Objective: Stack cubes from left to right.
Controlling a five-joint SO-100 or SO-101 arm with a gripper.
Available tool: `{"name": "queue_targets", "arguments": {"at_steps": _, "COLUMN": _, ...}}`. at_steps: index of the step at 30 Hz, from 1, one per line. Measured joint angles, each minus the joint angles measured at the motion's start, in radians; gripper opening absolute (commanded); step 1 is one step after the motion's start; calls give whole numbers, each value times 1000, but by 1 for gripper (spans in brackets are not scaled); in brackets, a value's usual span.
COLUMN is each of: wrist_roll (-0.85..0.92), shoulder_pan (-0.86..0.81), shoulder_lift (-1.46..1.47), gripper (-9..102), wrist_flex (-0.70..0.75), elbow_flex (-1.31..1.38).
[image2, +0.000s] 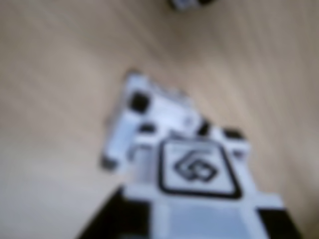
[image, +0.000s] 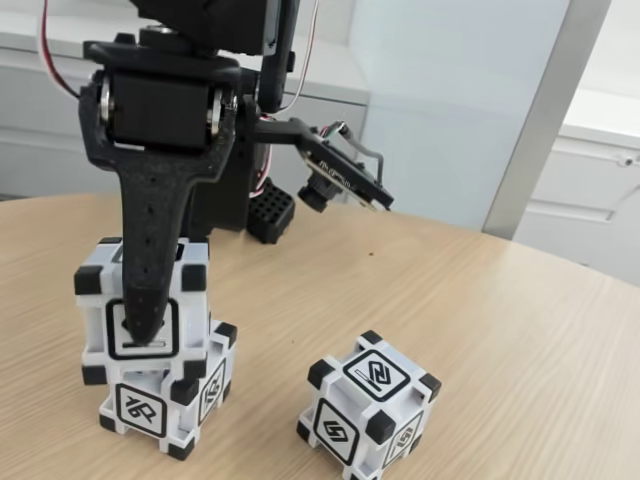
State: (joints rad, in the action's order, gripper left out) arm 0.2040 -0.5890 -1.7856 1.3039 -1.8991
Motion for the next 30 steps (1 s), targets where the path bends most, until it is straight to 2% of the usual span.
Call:
{"name": "queue_targets", "arguments": {"at_steps": 9, "wrist_roll": 57, "shoulder_pan": -2, "shoulder_lift": 2, "gripper": 45, "wrist_flex": 17, "elbow_flex": -3}}
{"name": "queue_targets", "arguments": {"at_steps": 14, "wrist_roll": 106, "shoulder_pan": -6, "shoulder_lift": 2, "gripper": 51, "wrist_flex": 110, "elbow_flex": -3}}
{"name": "queue_targets", "arguments": {"at_steps": 20, "wrist_roll": 156, "shoulder_pan": 0, "shoulder_lift": -14, "gripper": 51, "wrist_flex": 230, "elbow_flex": 26}}
{"name": "queue_targets", "arguments": {"at_steps": 30, "wrist_roll": 41, "shoulder_pan": 0, "shoulder_lift": -229, "gripper": 47, "wrist_flex": 262, "elbow_flex": 199}}
